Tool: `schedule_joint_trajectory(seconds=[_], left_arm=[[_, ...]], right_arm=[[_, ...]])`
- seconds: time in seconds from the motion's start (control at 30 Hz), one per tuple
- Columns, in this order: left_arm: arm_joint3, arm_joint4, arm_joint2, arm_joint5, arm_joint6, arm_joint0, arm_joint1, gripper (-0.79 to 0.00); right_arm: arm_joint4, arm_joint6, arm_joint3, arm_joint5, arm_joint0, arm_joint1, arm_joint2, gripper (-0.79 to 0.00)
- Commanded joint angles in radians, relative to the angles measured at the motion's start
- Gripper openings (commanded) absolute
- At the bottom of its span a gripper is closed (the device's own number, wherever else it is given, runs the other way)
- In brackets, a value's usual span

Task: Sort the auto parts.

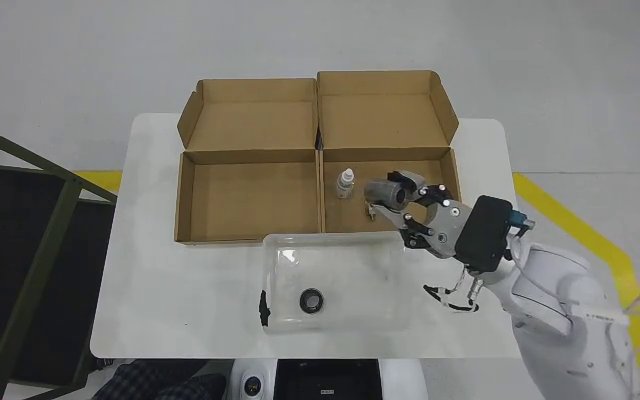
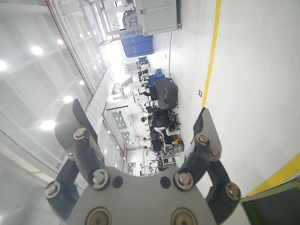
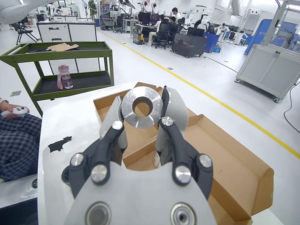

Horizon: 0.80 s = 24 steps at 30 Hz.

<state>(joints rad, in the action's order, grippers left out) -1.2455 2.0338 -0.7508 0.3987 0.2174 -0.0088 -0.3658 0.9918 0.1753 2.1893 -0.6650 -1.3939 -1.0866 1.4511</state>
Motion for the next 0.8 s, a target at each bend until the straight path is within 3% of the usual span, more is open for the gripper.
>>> schedule_joint_trajectory(seconds=[0.0, 0.33, 0.77], left_arm=[[0.0, 0.0, 0.0, 0.0, 0.0, 0.0, 0.0, 0.0], [0.0, 0.0, 0.0, 0.0, 0.0, 0.0, 0.0, 0.0], [0.0, 0.0, 0.0, 0.0, 0.0, 0.0, 0.0, 0.0]], right_arm=[[0.0, -0.001, 0.0, 0.001, -0.001, 0.0, 0.0, -0.785], [0.03, 0.011, -0.013, 0.007, 0.011, 0.0, -0.043, -0.785], [0.139, 0.081, -0.099, 0.038, 0.098, -0.013, -0.211, -0.785]])
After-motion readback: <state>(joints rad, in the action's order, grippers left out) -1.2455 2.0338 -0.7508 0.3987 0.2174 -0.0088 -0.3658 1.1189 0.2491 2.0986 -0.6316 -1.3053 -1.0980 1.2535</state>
